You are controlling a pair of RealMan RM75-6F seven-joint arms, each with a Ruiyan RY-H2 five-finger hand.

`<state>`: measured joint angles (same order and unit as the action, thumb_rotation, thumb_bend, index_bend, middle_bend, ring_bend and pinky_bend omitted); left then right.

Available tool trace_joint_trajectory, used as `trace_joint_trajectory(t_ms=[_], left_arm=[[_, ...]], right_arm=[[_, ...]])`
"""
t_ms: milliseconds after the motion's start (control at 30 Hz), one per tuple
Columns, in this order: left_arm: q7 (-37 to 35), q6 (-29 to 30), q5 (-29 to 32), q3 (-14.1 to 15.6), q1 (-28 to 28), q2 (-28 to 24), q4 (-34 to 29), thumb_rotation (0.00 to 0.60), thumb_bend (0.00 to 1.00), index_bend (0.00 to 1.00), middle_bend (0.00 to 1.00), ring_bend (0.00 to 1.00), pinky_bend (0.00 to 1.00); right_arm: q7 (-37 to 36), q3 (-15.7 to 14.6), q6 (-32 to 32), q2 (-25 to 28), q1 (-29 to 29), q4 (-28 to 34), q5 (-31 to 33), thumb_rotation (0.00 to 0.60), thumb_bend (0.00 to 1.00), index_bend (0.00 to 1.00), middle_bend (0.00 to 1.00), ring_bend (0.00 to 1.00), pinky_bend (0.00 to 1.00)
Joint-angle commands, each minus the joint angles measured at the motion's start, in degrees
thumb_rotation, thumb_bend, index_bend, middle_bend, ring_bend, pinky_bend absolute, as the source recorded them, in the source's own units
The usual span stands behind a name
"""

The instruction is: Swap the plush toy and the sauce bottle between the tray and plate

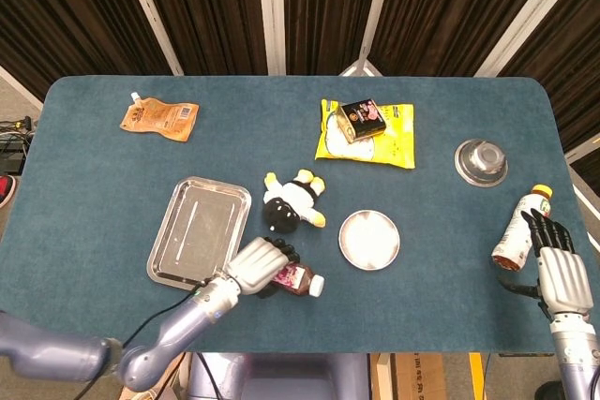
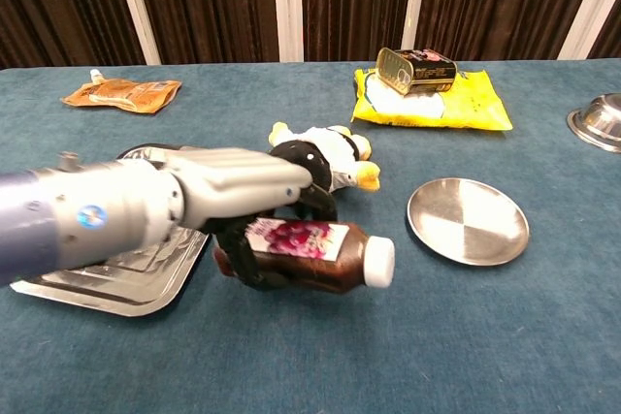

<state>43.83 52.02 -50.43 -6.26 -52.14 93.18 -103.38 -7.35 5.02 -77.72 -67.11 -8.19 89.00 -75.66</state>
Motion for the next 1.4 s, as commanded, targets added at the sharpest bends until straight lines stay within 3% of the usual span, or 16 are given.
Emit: trace_joint_trajectory(t_ms=[33,167,400,500,600,667,733,900,1000,1400], left_arm=[[4.4,1.4,5.4,-0.5,-3.3,4.1,2.9,0.600,0.25,0.22,0.10,0.05,0.27],[7.0,3.9,7.4,-0.5,-4.7,4.7,0.6,0.600,0.14,0.14,0.01,0.00,0.20],[12.3,9.5,8.4,-0.1,-6.0,0.9,-8.2,0.600,0.10,0.14,0.01,0.00,0.18],[10.3,12.0,6.2,-0.9,-4.9,-2.6,-13.8,0.600,0.10,0.16,0.05,0.01,0.24],[3.6,16.0,-1.9,-3.1,-1.8,-5.4,-16.3,0.600,0.10,0.18,0.06,0.02,0.24],[0.1,17.5,-6.6,-3.9,-0.4,-6.4,-14.6,0.600,0.10,0.18,0.05,0.01,0.21],[-2.0,16.8,-6.8,-4.9,-0.4,-7.8,-12.1,0.600,0.10,0.18,0.03,0.00,0.18],[-3.2,10.8,1.1,-7.1,-2.8,-8.8,-5.6,0.600,0.08,0.14,0.00,0.00,0.11],[-4.7,6.2,3.7,-7.8,-5.3,-6.5,0.6,0.600,0.06,0.13,0.00,0.00,0.09],[-13.8,-5.4,3.1,-9.6,-12.6,7.8,29.0,0.600,0.04,0.13,0.00,0.00,0.07]], right_arm=[[-0.5,0.3,0.0,0.2,0.2,-0.2,0.2,0.600,0.03,0.01,0.00,0.01,0.00],[-0.9,0.6,0.4,0.3,0.3,-0.4,0.5,0.600,0.03,0.01,0.00,0.01,0.00],[-0.2,0.6,1.4,0.2,0.2,-0.4,0.8,0.600,0.03,0.01,0.00,0.01,0.00],[0.4,0.8,1.5,-0.1,0.2,-0.3,1.0,0.600,0.03,0.01,0.00,0.01,0.00],[0.2,1.0,1.9,-0.4,0.1,-0.6,1.5,0.600,0.03,0.01,0.00,0.01,0.00],[0.7,1.2,2.2,-0.8,0.1,-1.0,2.1,0.600,0.03,0.01,0.00,0.01,0.00],[0.9,1.5,2.5,-1.1,-0.1,-1.4,2.5,0.600,0.03,0.01,0.00,0.01,0.00],[1.8,1.7,3.2,-1.8,-0.3,-1.9,3.2,0.600,0.03,0.01,0.00,0.01,0.00],[2.5,1.9,3.5,-2.1,-0.3,-2.2,3.8,0.600,0.03,0.01,0.00,0.01,0.00],[5.0,3.0,4.2,-3.3,-0.5,-3.7,6.5,0.600,0.03,0.02,0.00,0.01,0.00]])
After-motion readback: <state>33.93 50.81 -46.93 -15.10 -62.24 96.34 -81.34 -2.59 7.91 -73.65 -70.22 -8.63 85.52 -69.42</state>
